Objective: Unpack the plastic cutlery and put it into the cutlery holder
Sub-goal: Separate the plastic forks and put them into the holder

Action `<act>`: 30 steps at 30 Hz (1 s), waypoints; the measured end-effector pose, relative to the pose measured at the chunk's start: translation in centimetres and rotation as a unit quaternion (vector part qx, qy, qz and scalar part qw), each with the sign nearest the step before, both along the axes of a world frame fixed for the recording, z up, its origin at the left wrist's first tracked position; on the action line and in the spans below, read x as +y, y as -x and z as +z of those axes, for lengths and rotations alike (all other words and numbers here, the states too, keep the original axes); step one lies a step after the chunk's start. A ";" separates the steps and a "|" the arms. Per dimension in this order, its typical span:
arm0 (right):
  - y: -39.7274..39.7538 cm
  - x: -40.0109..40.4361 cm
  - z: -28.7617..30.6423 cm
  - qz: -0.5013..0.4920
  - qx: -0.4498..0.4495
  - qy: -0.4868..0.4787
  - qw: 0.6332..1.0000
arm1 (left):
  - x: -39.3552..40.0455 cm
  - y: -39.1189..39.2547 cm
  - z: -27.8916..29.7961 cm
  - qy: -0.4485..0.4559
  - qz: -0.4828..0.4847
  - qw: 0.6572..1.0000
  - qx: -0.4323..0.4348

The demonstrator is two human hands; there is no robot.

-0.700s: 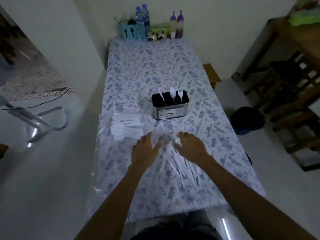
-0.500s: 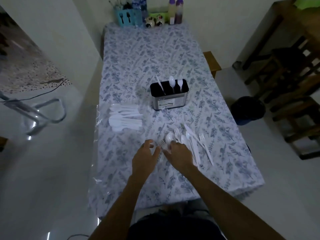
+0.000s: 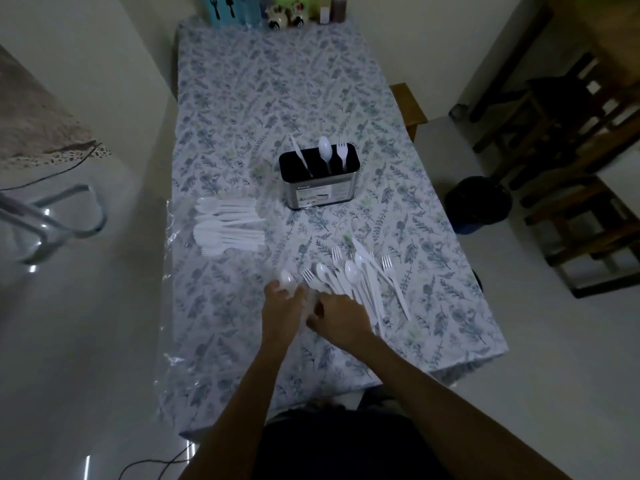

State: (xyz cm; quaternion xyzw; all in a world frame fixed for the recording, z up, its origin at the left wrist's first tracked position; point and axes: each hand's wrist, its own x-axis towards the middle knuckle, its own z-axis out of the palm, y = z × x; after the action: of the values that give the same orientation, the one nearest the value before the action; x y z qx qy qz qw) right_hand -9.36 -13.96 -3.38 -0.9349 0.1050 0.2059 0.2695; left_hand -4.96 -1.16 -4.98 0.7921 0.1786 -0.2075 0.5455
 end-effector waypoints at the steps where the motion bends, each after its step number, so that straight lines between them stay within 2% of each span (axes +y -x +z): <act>1: 0.8 -0.1 0.2 0.014 -0.002 -0.015 1.000 | -0.2 -0.5 -0.5 0.050 0.036 0.998 0.028; 4: 1.8 -1.0 -0.5 -0.010 -0.028 -0.032 0.999 | -0.2 -1.0 -0.3 0.196 0.103 0.973 0.068; 6: 1.4 -2.1 -1.4 -0.040 -0.042 0.031 0.998 | 0.2 -0.7 -0.4 0.239 0.115 0.960 0.086; 9: 0.9 -3.5 -2.5 -0.006 -0.062 0.157 0.986 | 0.7 0.0 -1.1 0.272 0.124 0.945 0.133; 14: 0.9 -3.4 -3.1 -0.004 -0.072 0.185 0.980 | 0.6 -0.1 -1.4 0.274 0.130 0.938 0.169; 17: 1.4 -3.1 -3.1 -0.030 -0.084 0.166 0.982 | 0.3 -0.7 -1.0 0.267 0.115 0.941 0.171; 19: 1.8 -3.0 -3.1 -0.038 -0.109 0.152 0.982 | 0.0 -1.1 -1.1 0.259 0.101 0.945 0.170; 23: 3.0 -2.3 -2.4 0.031 -0.183 0.114 0.976 | -0.9 -1.2 -1.6 0.256 0.072 0.952 0.153; 25: 3.4 -2.5 -2.3 0.024 -0.201 0.113 0.973 | -1.1 -1.0 -1.7 0.254 0.065 0.954 0.146; 28: 3.1 -4.6 -2.8 -0.077 -0.148 0.118 0.979 | -1.2 -0.9 -1.8 0.257 0.063 0.953 0.147; 30: 2.6 -5.9 -3.0 -0.109 -0.100 0.151 0.977 | -1.1 -0.9 -1.8 0.267 0.079 0.946 0.167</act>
State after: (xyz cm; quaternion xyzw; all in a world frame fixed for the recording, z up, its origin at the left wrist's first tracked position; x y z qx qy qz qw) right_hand -11.97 -19.89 -6.37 -0.9636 0.2086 0.0623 0.1553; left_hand -4.08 -2.30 -6.78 0.5550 0.2669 -0.3329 0.7141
